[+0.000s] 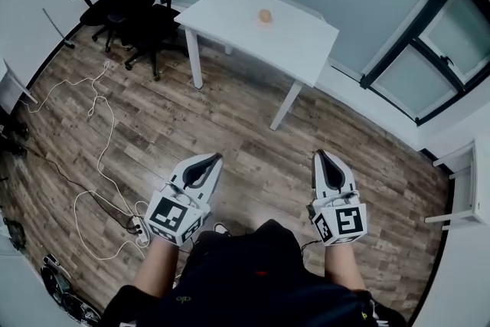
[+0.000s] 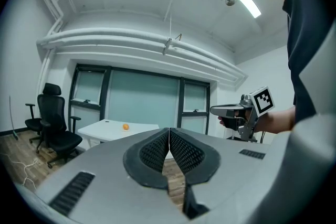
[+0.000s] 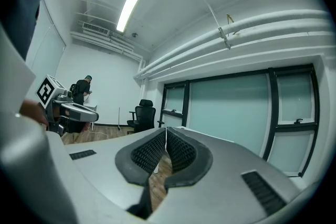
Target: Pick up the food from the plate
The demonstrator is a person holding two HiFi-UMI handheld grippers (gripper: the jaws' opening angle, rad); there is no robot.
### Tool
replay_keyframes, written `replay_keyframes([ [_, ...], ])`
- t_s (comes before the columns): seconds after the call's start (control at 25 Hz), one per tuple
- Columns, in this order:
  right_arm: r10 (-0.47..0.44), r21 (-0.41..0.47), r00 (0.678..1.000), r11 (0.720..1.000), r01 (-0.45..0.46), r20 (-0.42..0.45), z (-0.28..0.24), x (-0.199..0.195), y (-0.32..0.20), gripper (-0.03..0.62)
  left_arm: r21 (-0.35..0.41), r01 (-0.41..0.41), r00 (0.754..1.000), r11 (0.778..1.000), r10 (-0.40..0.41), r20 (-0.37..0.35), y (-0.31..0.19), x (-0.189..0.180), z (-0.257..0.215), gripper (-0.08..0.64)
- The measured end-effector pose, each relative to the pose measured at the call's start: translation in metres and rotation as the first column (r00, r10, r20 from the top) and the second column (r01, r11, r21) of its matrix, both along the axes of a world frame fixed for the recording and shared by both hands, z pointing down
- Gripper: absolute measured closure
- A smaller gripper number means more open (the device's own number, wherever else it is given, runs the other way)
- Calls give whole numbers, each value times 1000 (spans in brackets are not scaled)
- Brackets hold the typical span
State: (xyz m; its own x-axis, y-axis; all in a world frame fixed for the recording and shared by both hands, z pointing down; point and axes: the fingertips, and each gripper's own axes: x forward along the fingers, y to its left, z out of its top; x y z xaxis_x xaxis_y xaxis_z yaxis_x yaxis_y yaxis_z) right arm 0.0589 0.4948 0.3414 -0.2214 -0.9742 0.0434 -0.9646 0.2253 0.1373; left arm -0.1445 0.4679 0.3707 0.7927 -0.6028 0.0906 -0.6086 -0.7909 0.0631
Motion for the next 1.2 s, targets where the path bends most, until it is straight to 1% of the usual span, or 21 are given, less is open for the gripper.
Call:
replay_keyframes([
  [0.16, -4, -27, 1000, 1000, 3, -3, 13, -16, -10, 568, -22, -5, 1000, 1000, 5, 0, -9, -14, 13, 537],
  [0.32, -25, -42, 1000, 999, 25, -5, 17, -28, -28, 568, -28, 13, 1000, 1000, -13, -1, -22, -28, 15, 537],
  [0.52, -62, -30, 998, 998, 62, 2, 13, -30, -71, 568, 30, 83, 995, 996, -81, -55, -49, -42, -4, 537],
  [0.68, -86, -32, 996, 996, 87, 15, 17, -23, -114, 568, 2, 107, 994, 994, -107, -14, -85, -37, 6, 537],
  [0.8, -100, -33, 995, 994, 101, 21, 18, -12, -145, 568, 10, 111, 994, 994, -111, 7, -113, -25, 5, 537],
  [0.92, -114, -21, 993, 993, 115, 30, 16, 8, -178, 568, 12, 116, 993, 993, -116, 17, -145, -2, 1, 537],
  [1.04, -109, -22, 993, 994, 110, 40, 13, 40, -209, 568, 14, 118, 993, 993, -118, 22, -176, 30, -7, 537],
  [1.2, -103, -26, 993, 994, 104, 58, 12, 84, -245, 568, 39, 102, 994, 994, -103, 40, -214, 75, -17, 537],
])
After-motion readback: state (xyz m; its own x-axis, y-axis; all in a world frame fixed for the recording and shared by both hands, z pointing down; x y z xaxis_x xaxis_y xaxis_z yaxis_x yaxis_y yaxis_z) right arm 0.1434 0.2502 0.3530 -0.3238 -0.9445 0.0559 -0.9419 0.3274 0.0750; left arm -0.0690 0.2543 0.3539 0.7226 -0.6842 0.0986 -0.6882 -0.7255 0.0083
